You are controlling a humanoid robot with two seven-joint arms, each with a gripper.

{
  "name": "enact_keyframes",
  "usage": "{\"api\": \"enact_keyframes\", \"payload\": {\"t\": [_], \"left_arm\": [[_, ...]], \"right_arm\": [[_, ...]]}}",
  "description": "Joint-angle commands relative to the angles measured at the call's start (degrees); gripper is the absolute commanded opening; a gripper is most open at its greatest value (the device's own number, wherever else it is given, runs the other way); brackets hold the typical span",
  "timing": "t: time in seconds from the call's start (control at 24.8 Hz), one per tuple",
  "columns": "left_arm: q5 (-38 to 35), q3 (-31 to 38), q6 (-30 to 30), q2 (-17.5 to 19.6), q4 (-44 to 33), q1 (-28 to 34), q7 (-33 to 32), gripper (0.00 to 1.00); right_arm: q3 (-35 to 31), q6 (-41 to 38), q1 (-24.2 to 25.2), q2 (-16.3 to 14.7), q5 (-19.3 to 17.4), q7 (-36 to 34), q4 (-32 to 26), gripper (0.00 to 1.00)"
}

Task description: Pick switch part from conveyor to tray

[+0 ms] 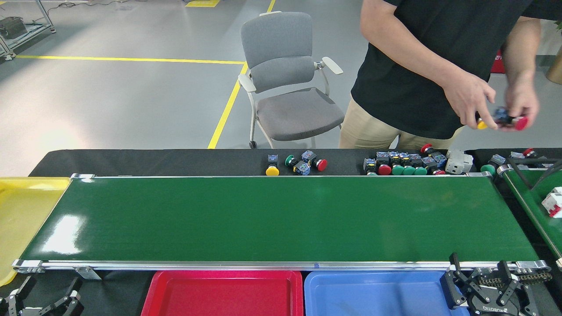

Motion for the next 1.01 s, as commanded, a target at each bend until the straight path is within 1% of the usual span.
{"api": "enact_keyframes", "payload": {"t": [0.0,0.24,0.36,0.64,0.97], "left_arm": [[0.3,0.3,0.2,0.3,-0.8,0.0,0.5,1.00],[0.2,0.2,0.1,0.4,-0.9,-0.1,0.5,1.00],[0.2,0.2,0.1,0.2,-0.9,-0.2,0.6,1.00],[0.3,-0.5,0.1,-0.5,-2.8,-0.2,0.6,1.00],[0.3,-0.4,0.1,-0.5,-2.9,-0.3,0.6,1.00]], "right_arm": [[-0.3,-0.1,-0.1,0.0,-0.1,-0.5,-0.7,1.00],[-0.2,-1.5,0.3,0.1,-0.1,-0.5,-0.7,1.00],[-0.2,-2.0,0.4,0.7,-0.1,-0.5,-0.7,1.00],[-0.2,-2.0,0.3,0.9,-0.1,-0.5,-0.8,1.00],[-0.2,-1.7,0.3,0.9,-0.1,-0.3,-0.7,1.00]]}}
